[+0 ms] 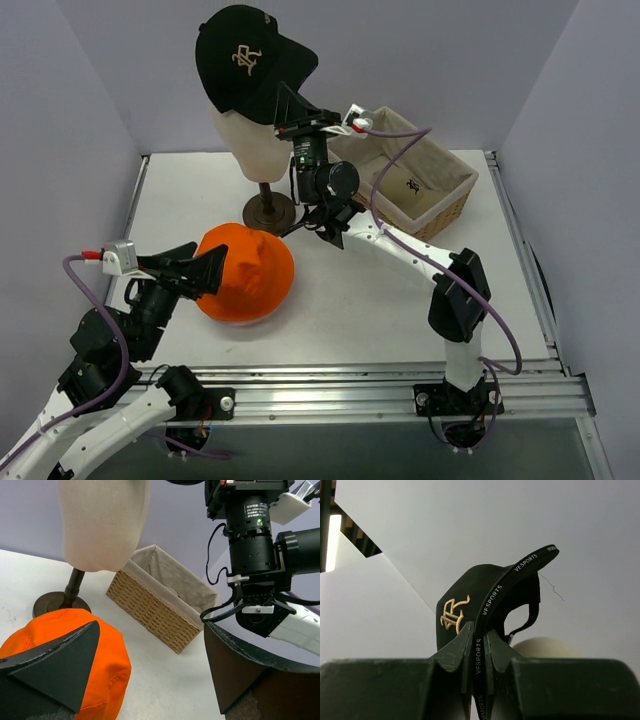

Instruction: Stack the hats

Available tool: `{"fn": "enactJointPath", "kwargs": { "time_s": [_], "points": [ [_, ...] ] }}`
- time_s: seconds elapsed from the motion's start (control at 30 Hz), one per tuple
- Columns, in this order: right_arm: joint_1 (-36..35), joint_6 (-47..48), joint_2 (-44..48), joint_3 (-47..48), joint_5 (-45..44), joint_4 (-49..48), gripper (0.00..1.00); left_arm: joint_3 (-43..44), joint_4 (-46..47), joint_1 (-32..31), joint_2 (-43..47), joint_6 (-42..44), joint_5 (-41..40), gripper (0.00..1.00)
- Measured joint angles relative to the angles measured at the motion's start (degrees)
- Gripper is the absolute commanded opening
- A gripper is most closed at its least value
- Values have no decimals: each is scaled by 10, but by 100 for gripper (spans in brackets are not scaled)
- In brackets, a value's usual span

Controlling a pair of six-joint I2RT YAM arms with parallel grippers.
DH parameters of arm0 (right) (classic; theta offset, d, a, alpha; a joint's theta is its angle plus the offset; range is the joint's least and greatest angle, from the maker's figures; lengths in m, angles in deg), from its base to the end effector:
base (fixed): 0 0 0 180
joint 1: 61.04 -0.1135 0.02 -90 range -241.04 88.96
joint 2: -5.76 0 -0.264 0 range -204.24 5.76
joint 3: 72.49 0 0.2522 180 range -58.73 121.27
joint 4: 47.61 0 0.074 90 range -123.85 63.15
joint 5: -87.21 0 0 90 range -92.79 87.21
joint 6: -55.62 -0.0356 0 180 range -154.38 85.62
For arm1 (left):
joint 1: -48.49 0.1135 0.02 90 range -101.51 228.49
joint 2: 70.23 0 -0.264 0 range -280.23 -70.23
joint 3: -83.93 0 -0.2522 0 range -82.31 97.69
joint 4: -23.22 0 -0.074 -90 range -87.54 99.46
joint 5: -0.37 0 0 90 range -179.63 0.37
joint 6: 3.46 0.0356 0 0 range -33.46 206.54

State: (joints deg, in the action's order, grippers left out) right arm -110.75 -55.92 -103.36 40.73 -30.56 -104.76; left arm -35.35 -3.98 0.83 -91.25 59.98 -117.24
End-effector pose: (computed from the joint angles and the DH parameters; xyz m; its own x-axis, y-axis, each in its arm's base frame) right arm 0.2770 0.3011 0.4735 0.3328 0.8949 -0.2974 -0.7011 0.4457 0.5566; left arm 0.0598 -0.0411 0.3921 -0.0262 -0.5595 -0.8284 0.3785 0.7615 -0.5263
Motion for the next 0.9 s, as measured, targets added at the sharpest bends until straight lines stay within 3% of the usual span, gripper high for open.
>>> {"fn": "enactJointPath", "kwargs": {
  "time_s": [0.9],
  "points": [
    [-2, -101, -61, 56, 24, -5, 0, -10, -1, 0, 14, 0, -13, 94]
  ]
}}
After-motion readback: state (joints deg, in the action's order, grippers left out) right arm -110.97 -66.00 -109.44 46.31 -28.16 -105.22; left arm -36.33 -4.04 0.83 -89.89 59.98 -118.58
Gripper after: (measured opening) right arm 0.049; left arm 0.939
